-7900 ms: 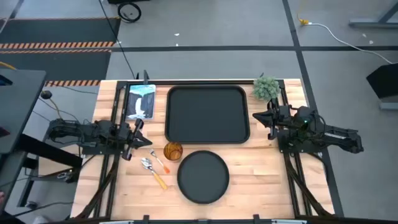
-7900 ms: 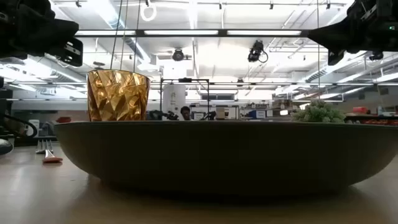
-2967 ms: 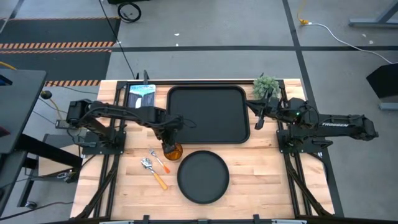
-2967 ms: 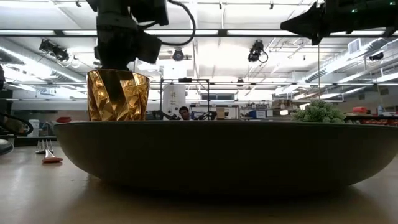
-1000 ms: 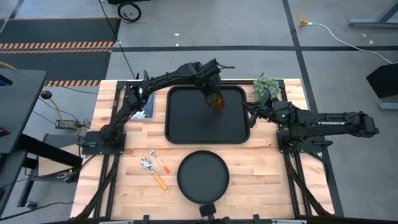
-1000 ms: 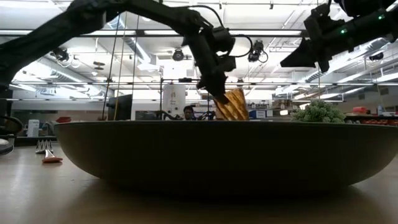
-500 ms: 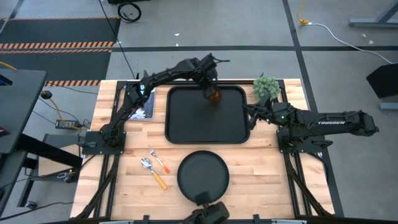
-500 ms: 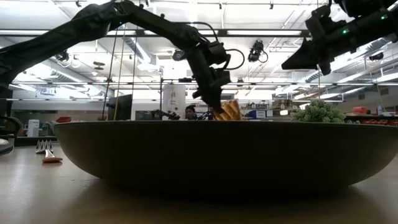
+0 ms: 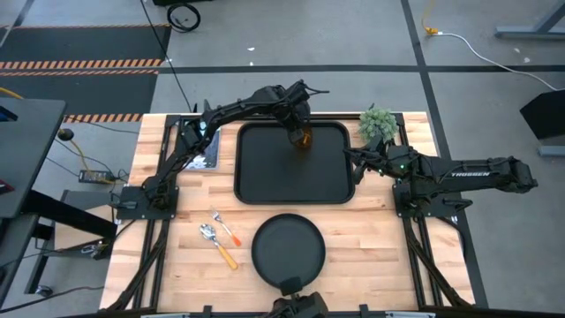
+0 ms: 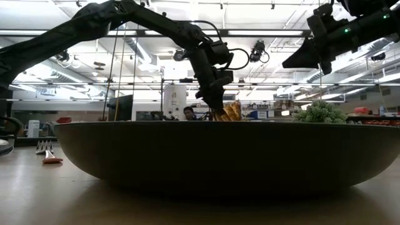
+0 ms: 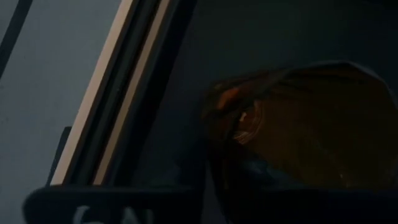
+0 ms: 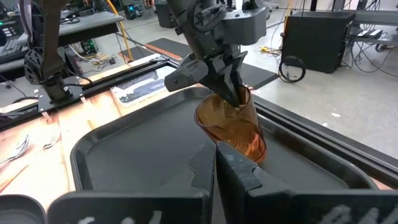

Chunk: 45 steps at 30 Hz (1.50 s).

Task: Pick and place plate/cup/fork/spoon on tray
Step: Put the brown cup on the top right of the black serving tray

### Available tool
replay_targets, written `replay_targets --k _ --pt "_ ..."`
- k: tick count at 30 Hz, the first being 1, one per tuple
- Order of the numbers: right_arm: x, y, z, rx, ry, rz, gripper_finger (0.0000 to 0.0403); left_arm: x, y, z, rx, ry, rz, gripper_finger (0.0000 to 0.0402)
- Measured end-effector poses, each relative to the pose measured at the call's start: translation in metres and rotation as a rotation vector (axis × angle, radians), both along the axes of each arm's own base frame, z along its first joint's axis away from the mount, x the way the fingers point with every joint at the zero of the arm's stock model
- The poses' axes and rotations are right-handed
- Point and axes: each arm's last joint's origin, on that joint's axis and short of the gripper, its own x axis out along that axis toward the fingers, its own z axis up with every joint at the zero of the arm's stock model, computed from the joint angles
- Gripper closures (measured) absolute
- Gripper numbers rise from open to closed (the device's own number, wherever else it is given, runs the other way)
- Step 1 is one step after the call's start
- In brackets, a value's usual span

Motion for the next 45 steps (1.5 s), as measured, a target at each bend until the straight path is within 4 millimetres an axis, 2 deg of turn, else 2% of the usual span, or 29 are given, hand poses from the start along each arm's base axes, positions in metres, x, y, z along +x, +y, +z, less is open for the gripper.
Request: replay_targets --k 8,14,22,31,34,37,45 --pt "0.0 0.0 0.0 0.0 0.0 0.0 0.038 0.004 0.004 0.003 0.045 -0.054 -0.021 0.0265" --pt "0.0 0.0 0.0 0.0 0.001 0.0 0.038 0.003 0.007 0.004 0.078 -0.045 -0.069 0.0237" --pt "0.0 0.0 0.0 0.0 0.001 0.001 0.038 -0.009 0.008 0.034 0.034 -0.14 -0.166 0.0225" --pt "0.001 0.003 0.002 0.004 -0.021 0.023 0.038 -0.03 -0.005 0.036 -0.058 0.029 -0.265 0.0225" --pt "0.001 0.004 0.003 0.003 -0.032 0.028 0.038 -0.035 -0.007 0.032 -0.103 0.088 -0.263 0.0225" --pt "0.002 0.004 0.005 0.0 -0.055 0.028 0.038 -0.031 -0.009 0.025 -0.11 0.097 -0.26 0.0225" --pt "0.003 0.006 0.006 0.003 -0.066 0.045 0.038 -0.009 -0.015 -0.003 -0.025 0.141 -0.22 0.0225"
